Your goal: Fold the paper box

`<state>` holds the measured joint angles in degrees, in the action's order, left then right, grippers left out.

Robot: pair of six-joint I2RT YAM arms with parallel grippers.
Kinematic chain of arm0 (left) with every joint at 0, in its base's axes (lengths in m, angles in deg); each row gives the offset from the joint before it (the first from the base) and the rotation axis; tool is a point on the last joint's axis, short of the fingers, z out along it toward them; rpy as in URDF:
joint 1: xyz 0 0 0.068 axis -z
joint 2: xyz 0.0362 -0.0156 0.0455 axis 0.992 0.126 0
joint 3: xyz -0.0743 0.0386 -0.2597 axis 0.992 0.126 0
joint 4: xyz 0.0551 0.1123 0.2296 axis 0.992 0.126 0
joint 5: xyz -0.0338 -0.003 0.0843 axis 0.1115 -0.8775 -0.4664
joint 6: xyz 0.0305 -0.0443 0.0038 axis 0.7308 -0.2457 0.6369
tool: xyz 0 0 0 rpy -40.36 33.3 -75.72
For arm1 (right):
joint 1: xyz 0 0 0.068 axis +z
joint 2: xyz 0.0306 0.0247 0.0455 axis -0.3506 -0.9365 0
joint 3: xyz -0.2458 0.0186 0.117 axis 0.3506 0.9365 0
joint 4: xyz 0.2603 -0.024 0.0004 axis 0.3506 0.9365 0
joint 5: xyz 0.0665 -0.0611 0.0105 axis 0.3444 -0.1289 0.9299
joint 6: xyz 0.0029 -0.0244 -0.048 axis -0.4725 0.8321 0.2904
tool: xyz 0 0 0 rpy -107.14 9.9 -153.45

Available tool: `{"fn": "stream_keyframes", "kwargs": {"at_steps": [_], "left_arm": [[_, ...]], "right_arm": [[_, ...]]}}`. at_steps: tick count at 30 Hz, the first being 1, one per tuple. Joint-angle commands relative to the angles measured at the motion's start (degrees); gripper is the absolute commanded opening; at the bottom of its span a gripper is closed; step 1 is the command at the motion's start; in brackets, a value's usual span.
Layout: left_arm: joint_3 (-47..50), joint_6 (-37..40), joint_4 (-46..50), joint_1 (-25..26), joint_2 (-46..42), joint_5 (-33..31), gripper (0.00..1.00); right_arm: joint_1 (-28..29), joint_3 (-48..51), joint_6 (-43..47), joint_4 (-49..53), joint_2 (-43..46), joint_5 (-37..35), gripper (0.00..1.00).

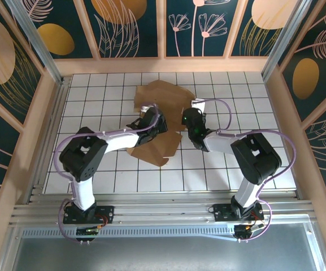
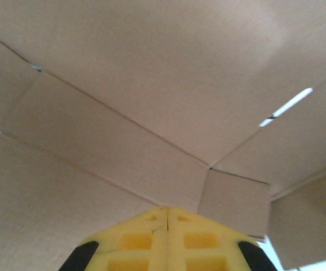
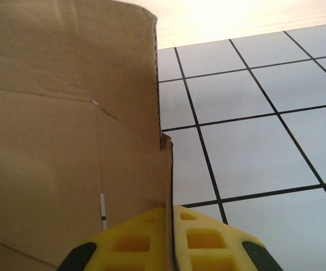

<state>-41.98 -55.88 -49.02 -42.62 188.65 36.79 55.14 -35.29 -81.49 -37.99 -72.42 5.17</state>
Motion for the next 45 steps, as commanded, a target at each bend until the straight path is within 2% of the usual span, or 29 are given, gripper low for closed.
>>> {"fn": "stream_keyframes", "kwargs": {"at_steps": [1,8,12,14,17,19,21,23,26,29,32,36,41,43,45], "left_arm": [[0.66,-1.60,-0.63,0.06,3.05,0.69,0.01],[4.43,-1.51,-0.68,0.03,4.46,-0.46,0.00],[5.85,-1.24,-1.14,-0.05,5.49,-1.28,0.00],[6.20,0.19,-1.78,-0.15,6.34,-1.19,0.00],[7.02,3.90,-4.95,-0.15,6.39,-0.14,0.00],[9.18,6.27,-5.96,-0.25,6.13,-0.72,0.00],[9.64,8.09,-5.87,-0.32,6.20,-1.20,0.00],[10.19,9.37,-6.15,-0.42,6.23,-1.21,0.00],[10.89,11.44,-6.73,-0.58,6.45,-0.17,0.00],[10.67,13.65,-5.97,-0.76,6.71,0.84,0.00],[9.60,16.05,-4.19,-1.24,7.17,0.92,0.00],[8.05,17.54,-2.48,-1.73,7.66,0.98,0.00],[7.65,17.56,-2.02,-1.83,8.20,1.79,0.00],[5.71,17.39,-1.52,-1.82,8.54,1.95,0.00],[5.66,17.15,-1.74,-1.83,8.67,2.46,0.00]], "right_arm": [[0.60,1.65,-0.71,-1.64,2.52,0.56,0.08],[1.12,4.33,1.00,-3.11,4.17,2.69,0.11],[1.51,6.04,4.43,-2.71,6.99,6.53,0.19],[1.48,6.22,7.91,-0.14,9.90,11.82,0.32],[0.56,1.91,14.59,12.30,16.01,20.45,0.62],[-1.00,-2.92,16.83,21.67,19.43,19.90,0.83],[-4.59,-7.37,18.54,27.56,21.32,24.13,0.91],[-11.47,-11.96,19.22,31.66,20.37,35.84,0.95],[-20.57,-24.50,18.14,41.01,10.45,50.50,0.95],[-24.90,-39.65,17.96,51.35,-2.93,57.26,0.94],[-27.04,-51.63,17.99,56.92,-15.14,59.18,0.94],[-28.20,-68.83,18.54,63.53,-29.89,57.60,0.92],[-28.62,-89.68,20.28,70.53,-45.54,59.17,0.92],[-29.13,-94.60,19.31,72.03,-49.90,61.02,0.91],[-29.51,-94.35,18.45,71.14,-51.63,64.62,0.91]]}}
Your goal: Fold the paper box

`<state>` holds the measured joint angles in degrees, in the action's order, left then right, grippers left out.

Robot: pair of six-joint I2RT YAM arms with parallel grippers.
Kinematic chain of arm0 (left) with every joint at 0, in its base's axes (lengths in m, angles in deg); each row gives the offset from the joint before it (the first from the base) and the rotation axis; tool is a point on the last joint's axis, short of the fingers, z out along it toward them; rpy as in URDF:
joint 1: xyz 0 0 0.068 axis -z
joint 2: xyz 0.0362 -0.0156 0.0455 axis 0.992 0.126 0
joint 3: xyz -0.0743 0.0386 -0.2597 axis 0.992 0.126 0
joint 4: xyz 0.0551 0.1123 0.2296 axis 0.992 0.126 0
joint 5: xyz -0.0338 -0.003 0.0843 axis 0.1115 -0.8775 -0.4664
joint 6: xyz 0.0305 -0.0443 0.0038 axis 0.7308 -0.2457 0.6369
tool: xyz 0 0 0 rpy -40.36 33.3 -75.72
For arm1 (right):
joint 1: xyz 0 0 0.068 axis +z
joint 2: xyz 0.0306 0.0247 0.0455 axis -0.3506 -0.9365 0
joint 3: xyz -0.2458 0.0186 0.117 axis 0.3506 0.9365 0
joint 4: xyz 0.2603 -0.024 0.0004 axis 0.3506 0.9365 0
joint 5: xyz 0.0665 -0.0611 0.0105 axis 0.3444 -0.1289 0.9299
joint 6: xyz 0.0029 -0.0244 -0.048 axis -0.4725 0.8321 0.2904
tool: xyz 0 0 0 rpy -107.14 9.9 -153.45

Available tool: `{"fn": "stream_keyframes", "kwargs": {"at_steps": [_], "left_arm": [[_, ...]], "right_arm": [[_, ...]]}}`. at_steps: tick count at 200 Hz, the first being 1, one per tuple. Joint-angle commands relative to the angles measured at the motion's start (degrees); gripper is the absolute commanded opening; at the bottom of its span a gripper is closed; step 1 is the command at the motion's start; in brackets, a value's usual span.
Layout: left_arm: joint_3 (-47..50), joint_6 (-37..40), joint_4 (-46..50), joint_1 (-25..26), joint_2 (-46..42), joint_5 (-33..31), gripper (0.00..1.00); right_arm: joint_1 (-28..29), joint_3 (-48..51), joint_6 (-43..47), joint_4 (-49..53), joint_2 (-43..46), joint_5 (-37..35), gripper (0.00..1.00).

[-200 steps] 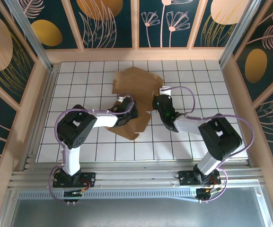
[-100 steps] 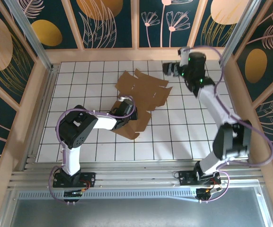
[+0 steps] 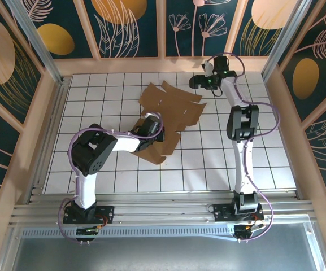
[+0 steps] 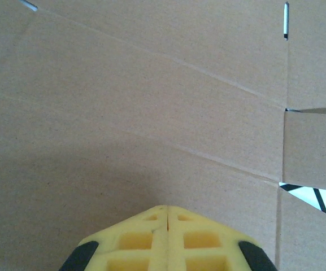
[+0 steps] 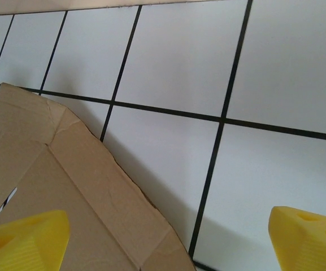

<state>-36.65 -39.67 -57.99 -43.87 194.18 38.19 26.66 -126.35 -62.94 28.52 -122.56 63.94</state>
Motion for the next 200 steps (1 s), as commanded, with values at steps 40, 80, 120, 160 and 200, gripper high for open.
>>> {"fn": "stream_keyframes", "kwargs": {"at_steps": [40,80,120,160,200], "left_arm": [[-0.57,1.08,8.05,-0.75,3.42,0.22,0.00],[-1.44,0.97,8.50,-0.75,3.30,0.27,0.00],[-1.48,0.56,8.76,-0.75,3.34,0.06,0.00],[-1.72,-0.11,9.79,-0.90,4.05,-1.26,0.00],[-0.25,-2.51,8.06,-3.13,4.27,0.60,0.00]], "right_arm": [[-0.01,6.57,0.95,2.20,-0.09,11.44,0.91],[-0.04,8.46,1.30,2.38,0.04,12.51,0.85],[0.47,8.52,-0.08,1.15,-0.05,12.40,0.56],[2.25,6.90,0.03,1.73,5.13,5.89,0.12],[9.76,19.43,7.33,-3.62,19.44,-5.44,0.07]]}}
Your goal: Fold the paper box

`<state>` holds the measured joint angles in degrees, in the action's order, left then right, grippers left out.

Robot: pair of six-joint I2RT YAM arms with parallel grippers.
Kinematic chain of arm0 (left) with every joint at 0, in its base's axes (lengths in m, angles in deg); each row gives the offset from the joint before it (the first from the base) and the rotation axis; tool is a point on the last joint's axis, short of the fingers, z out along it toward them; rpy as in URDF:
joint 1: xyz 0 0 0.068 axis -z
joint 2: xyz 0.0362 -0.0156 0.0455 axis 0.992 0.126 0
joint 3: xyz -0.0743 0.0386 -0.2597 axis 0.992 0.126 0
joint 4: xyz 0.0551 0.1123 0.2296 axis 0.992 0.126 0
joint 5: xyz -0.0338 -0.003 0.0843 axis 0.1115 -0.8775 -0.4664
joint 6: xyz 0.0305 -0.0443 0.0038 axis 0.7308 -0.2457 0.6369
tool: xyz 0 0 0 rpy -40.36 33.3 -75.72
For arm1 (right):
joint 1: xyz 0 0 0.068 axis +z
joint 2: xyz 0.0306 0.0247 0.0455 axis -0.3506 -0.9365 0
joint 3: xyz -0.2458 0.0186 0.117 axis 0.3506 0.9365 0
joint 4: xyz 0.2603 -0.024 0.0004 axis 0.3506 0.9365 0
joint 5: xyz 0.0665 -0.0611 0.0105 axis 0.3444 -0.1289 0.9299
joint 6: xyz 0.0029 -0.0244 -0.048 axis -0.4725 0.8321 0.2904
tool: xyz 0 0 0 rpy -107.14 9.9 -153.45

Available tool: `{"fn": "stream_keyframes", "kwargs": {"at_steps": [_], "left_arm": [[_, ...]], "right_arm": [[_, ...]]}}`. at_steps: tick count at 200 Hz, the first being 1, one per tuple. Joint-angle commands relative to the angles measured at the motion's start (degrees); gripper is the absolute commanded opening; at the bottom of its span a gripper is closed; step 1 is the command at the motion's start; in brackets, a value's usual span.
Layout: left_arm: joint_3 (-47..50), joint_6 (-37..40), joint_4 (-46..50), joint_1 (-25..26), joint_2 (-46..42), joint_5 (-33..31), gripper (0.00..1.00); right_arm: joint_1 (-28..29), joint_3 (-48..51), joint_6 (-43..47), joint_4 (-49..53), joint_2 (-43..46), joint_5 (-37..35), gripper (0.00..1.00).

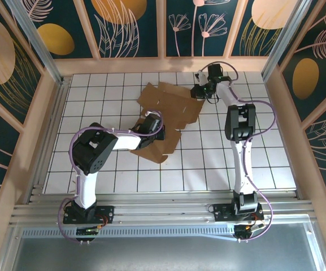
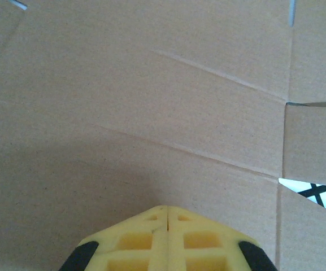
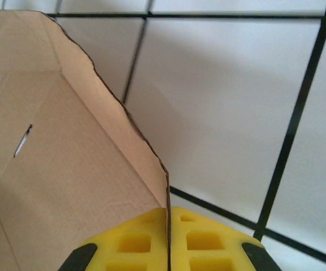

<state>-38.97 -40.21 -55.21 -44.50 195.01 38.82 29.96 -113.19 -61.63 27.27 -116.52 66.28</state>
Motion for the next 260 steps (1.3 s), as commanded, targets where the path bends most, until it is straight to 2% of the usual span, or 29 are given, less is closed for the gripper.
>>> {"fn": "stream_keyframes", "kwargs": {"at_steps": [1,29,62,103,130,158,181,201,215,233,260], "left_arm": [[2.11,-1.97,5.24,-2.54,3.47,0.00,0.00],[1.64,-1.47,5.41,-4.27,3.53,-0.19,0.03],[0.01,-1.09,5.94,-6.31,3.30,0.77,0.09],[1.38,-1.74,4.90,-7.78,-1.70,2.23,0.24],[7.63,-2.22,2.88,-7.84,-10.45,2.30,0.34],[12.93,-4.52,4.65,-7.85,-22.77,1.28,0.37],[12.57,-9.78,14.02,-8.27,-32.34,-4.38,0.38],[8.81,-14.47,24.33,-10.12,-37.03,-7.83,0.41],[5.59,-16.53,28.83,-12.92,-37.46,-4.89,0.44],[0.51,-17.34,31.65,-16.05,-35.90,2.29,0.46],[-6.71,-15.86,32.48,-17.72,-32.00,8.94,0.51]], "right_arm": [[6.73,6.81,6.31,-2.61,13.83,-8.43,0.07],[13.63,22.63,11.82,-11.40,24.52,-23.00,0.09],[18.81,38.67,14.25,-21.91,34.12,-28.98,0.09],[24.72,56.57,21.33,-38.07,40.85,-43.33,0.08],[27.22,59.99,24.39,-42.45,41.68,-50.22,0.08],[30.07,62.32,27.37,-46.61,42.36,-53.84,0.10],[31.91,64.05,29.31,-49.50,41.89,-56.80,0.10],[33.74,64.84,30.17,-50.32,41.02,-59.67,0.10],[35.46,66.86,32.10,-53.30,40.77,-61.66,0.10],[36.86,69.01,33.33,-56.58,40.52,-63.29,0.12],[37.64,69.43,33.25,-56.64,39.95,-64.62,0.13]]}}
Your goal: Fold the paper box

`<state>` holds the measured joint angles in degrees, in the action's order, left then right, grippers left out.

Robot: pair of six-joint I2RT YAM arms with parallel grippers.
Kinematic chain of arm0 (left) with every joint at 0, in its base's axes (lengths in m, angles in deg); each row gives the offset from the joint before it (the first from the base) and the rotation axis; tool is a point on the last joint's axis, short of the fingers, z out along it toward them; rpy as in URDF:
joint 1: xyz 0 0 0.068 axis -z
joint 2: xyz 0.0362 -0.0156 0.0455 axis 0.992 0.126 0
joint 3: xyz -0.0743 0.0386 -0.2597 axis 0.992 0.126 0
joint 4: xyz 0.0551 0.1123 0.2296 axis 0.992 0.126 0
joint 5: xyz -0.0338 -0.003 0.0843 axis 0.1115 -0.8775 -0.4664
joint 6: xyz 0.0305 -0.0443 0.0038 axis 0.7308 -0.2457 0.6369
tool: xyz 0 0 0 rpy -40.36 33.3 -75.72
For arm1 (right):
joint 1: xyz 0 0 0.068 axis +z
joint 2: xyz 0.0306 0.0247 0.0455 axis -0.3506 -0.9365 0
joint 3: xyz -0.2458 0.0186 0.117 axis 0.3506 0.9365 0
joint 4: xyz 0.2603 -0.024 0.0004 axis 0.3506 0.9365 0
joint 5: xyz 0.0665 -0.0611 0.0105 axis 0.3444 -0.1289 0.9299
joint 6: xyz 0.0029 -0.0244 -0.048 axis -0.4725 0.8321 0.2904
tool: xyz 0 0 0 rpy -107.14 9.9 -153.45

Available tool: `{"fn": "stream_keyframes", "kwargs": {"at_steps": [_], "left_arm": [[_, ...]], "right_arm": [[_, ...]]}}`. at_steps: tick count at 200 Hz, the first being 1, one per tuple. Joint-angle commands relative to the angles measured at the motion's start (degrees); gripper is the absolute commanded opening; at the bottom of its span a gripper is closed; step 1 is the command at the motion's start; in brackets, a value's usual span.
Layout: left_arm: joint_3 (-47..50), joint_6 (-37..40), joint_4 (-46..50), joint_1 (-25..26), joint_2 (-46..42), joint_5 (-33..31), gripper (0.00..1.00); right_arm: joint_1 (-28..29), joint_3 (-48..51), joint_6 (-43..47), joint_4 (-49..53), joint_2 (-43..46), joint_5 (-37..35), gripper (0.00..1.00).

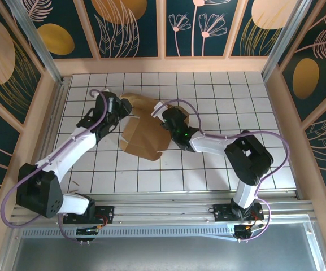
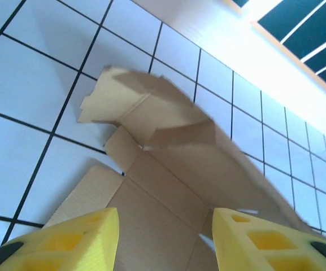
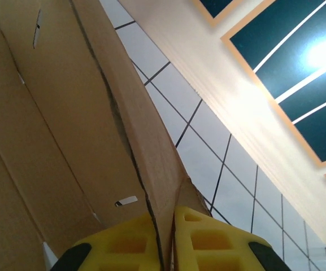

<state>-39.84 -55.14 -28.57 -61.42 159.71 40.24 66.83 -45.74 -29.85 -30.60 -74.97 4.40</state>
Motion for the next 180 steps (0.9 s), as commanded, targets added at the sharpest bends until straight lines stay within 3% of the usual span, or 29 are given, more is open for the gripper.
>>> {"fn": "stream_keyframes", "kwargs": {"at_steps": [1,18,44,75,128,180], "left_arm": [[-6.11,-0.85,5.86,-0.84,3.38,7.68,0.51],[-10.75,-0.81,6.34,-2.01,7.46,12.21,0.57],[-17.11,-2.09,5.99,-2.72,16.05,21.16,0.58],[-15.58,-6.93,-2.27,-2.75,21.12,29.14,0.62],[-8.61,-12.06,-3.65,-2.76,16.18,25.84,0.64],[6.80,-27.82,-21.56,-2.39,8.36,31.38,0.63]], "right_arm": [[0.79,2.01,1.51,1.20,-1.58,-2.80,0.13],[1.34,2.30,1.96,0.52,-1.34,-2.86,0.14],[1.91,2.20,2.43,0.02,-1.30,-2.93,0.15],[2.12,1.14,1.61,1.38,-1.55,-2.48,0.16],[1.95,-0.89,1.37,2.23,-3.48,-3.27,0.16],[1.79,-1.89,0.53,2.99,-3.83,-2.81,0.16]]}}
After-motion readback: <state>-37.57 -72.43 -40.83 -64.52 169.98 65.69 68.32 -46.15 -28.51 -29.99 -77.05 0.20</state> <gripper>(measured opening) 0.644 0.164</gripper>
